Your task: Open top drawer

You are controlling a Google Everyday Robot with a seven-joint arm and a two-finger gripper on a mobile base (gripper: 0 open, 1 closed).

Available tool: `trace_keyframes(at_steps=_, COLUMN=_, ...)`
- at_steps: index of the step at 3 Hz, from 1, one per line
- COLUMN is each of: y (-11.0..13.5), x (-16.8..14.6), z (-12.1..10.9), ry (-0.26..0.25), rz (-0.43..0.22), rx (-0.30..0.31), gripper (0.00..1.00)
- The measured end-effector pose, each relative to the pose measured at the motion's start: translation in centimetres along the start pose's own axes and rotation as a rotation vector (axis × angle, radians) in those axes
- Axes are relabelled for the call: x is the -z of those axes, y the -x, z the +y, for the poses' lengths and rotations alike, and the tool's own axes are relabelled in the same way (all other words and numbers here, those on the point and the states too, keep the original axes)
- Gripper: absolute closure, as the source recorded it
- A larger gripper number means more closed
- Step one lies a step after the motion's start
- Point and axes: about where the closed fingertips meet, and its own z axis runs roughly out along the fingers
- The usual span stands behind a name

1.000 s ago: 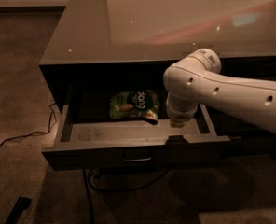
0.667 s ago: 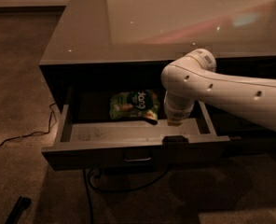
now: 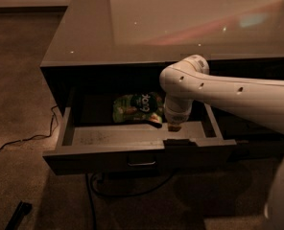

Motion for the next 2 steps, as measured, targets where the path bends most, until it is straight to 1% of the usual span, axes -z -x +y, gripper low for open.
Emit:
trace_keyframes(at_steps=1, y=-0.5, x=-2.2, z=0.5, ry=0.054, rz=0.021, rx=-0.007, gripper=1.0)
trace_keyframes(at_steps=2, y=-1.2, x=-2.4, z=1.9, ry=0.079, rz=0.06, rx=-0.031, gripper=1.0)
